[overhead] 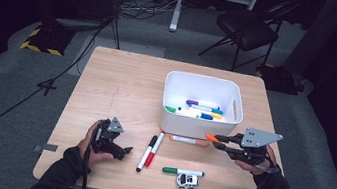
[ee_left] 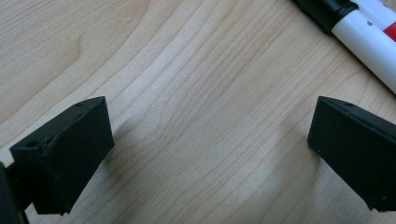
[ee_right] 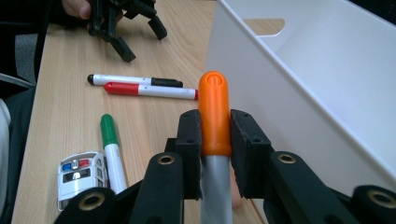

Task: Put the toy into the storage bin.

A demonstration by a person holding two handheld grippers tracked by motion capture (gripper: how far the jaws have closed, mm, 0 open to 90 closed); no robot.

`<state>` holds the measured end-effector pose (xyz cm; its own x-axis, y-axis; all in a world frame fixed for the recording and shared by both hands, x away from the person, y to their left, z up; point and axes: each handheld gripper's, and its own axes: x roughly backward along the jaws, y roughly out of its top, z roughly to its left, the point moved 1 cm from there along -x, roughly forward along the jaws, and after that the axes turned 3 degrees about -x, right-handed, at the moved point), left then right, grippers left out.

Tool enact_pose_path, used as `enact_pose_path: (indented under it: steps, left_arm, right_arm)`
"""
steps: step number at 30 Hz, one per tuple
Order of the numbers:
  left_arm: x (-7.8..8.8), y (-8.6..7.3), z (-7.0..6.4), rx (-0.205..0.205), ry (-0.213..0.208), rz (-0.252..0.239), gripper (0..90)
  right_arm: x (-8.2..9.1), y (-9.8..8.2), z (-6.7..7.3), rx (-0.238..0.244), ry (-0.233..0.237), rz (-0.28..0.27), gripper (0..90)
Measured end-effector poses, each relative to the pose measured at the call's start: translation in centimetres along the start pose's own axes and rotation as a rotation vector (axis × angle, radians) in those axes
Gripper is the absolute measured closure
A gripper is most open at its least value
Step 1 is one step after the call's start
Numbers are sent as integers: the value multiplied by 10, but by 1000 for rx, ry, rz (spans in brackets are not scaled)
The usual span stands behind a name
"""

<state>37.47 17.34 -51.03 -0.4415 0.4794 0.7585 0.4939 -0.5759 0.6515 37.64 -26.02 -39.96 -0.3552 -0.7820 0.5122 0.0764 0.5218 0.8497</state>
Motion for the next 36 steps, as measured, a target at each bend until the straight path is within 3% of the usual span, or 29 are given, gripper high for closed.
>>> enact_pose_path:
  steps: [7,17,36]
  left_arm:
    - [0,0,0,0,0,0,3]
    - [0,0,0,0,0,0,3]
    - [0,0,0,0,-1,0,3]
  right_arm:
    - [15,24,-7,26,-37,0,746]
    - [24,55,-22,37,-70,8,746]
    - [0,94,-56,32,-112,37,745]
